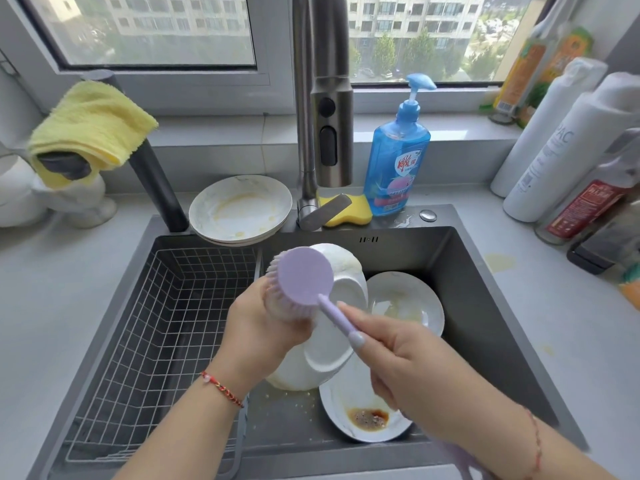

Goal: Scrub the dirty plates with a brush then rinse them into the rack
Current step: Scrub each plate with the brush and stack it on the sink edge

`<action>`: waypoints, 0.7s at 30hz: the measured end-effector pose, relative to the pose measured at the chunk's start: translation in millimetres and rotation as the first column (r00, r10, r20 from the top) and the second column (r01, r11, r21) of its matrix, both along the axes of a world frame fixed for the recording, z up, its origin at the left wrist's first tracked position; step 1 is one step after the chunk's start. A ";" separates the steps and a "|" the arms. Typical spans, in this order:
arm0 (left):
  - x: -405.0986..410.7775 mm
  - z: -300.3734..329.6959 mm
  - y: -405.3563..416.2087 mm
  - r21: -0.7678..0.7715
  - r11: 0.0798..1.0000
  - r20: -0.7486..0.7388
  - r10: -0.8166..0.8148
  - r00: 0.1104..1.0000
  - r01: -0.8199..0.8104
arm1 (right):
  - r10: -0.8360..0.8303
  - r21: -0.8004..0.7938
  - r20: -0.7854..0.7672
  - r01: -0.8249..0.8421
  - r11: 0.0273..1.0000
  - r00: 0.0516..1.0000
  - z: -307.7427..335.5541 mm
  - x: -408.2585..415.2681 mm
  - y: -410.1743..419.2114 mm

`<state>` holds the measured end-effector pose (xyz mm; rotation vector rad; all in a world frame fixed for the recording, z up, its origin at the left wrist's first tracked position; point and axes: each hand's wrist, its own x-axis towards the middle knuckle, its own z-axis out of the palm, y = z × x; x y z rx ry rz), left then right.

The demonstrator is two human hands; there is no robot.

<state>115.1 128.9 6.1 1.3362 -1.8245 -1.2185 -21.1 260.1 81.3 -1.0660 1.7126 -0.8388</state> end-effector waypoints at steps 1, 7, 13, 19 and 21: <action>1.4 -1.1 -0.4 0.005 1.000 0.009 -0.008 1.000 0.008 | -0.049 -0.011 -0.021 0.049 0.999 0.999 -0.5 -6.7 -2.9; 9.0 0.7 -1.0 -0.038 0.997 0.028 -0.068 0.997 0.069 | -0.250 0.026 -0.076 0.253 0.967 0.965 -0.8 -38.2 -17.1; -1.6 -2.1 -1.6 -0.033 0.999 -0.044 -0.029 0.999 0.028 | 0.029 0.033 -0.019 -0.029 0.999 0.999 5.8 3.2 0.5; 9.5 -6.0 -2.5 -0.013 0.999 -0.072 -0.052 0.996 0.051 | -0.298 0.043 0.067 0.296 0.954 0.952 -8.6 -33.5 -15.3; 11.6 -5.7 -2.2 0.013 1.000 -0.132 -0.020 0.991 0.022 | -0.476 0.167 0.098 0.457 0.874 0.874 -36.9 -46.5 -20.3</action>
